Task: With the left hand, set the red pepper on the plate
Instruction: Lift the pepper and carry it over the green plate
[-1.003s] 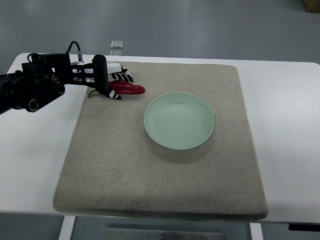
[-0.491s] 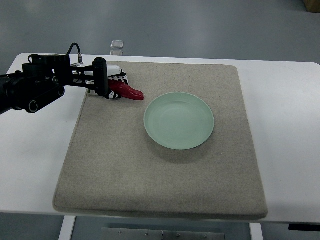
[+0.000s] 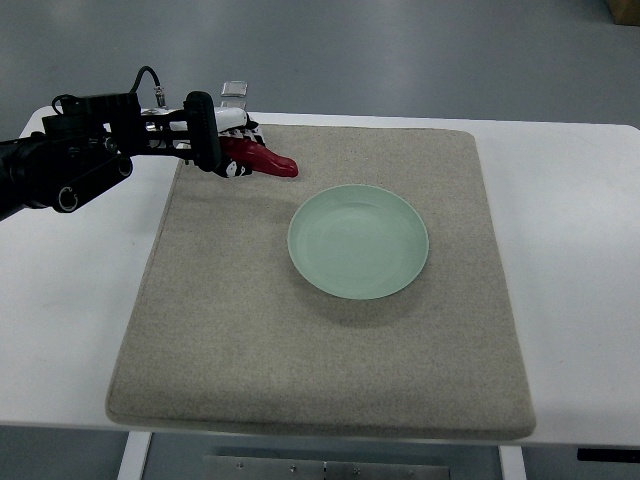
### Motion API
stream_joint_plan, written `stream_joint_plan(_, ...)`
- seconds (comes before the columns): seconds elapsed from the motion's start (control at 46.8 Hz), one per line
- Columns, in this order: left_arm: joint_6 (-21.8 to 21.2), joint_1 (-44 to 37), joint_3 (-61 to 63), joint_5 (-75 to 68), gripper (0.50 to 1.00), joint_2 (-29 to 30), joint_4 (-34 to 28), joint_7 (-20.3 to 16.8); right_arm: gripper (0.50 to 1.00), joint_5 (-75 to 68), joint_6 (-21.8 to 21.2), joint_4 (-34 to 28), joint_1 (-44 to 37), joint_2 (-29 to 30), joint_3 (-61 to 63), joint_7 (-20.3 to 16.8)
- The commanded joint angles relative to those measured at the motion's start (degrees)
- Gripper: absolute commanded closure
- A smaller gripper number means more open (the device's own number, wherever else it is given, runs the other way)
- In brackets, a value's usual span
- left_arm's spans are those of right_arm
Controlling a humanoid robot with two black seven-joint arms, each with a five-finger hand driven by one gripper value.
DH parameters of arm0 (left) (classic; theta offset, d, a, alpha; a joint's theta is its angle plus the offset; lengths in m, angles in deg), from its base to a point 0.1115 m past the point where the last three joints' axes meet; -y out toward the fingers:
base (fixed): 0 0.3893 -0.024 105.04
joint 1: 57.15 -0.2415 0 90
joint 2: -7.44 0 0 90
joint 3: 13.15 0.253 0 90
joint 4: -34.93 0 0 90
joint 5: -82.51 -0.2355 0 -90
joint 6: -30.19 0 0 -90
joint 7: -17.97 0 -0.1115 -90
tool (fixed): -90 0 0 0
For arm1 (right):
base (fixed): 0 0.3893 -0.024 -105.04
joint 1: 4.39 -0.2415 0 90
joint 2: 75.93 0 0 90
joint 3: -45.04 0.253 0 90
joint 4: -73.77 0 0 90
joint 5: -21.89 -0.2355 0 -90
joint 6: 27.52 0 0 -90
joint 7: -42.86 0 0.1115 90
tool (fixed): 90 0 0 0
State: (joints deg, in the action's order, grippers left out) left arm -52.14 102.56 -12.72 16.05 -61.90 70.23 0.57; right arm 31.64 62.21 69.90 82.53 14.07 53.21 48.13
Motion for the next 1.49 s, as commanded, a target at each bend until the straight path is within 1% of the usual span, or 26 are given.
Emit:
stream_joint_plan(0.0, -0.12, 0.16, -1.13, 0.01, 1.0, -0.1, 0.29, 0.0, 0.568, 0.0, 0.0, 0.0, 0.0, 0.0, 0.0, 0.0)
stream_joint_plan(0.192, -0.12, 1.13, -2.89, 0.01, 1.0, -2.47, 0.73, 0.0, 0.568, 0.0, 0.0, 0.0, 0.0, 0.0, 0.0, 0.0)
stream_joint_plan(0.704, -0.12, 1.22, -3.33, -0.78, 1.0, -12.05, 2.84, 0.0, 0.568, 0.0, 0.0, 0.0, 0.0, 0.0, 0.0, 0.0)
stream_joint_plan(0.918, 0.23, 1.22, -3.24, -1.39, 1.0, -13.72, 7.06, 0.0, 0.568, 0.0, 0.0, 0.0, 0.0, 0.0, 0.0, 0.0)
stream_joint_plan(1.025, 0.58, 1.13, -2.8, -1.48, 1.0, -14.52, 7.15, 0.0, 0.568, 0.0, 0.0, 0.0, 0.0, 0.0, 0.0, 0.0)
stream_joint_plan(1.473, 0.76, -0.01, -0.08, -1.39, 1.0, -13.72, 6.89, -0.09, 0.568, 0.0, 0.0, 0.0, 0.0, 0.0, 0.0, 0.0)
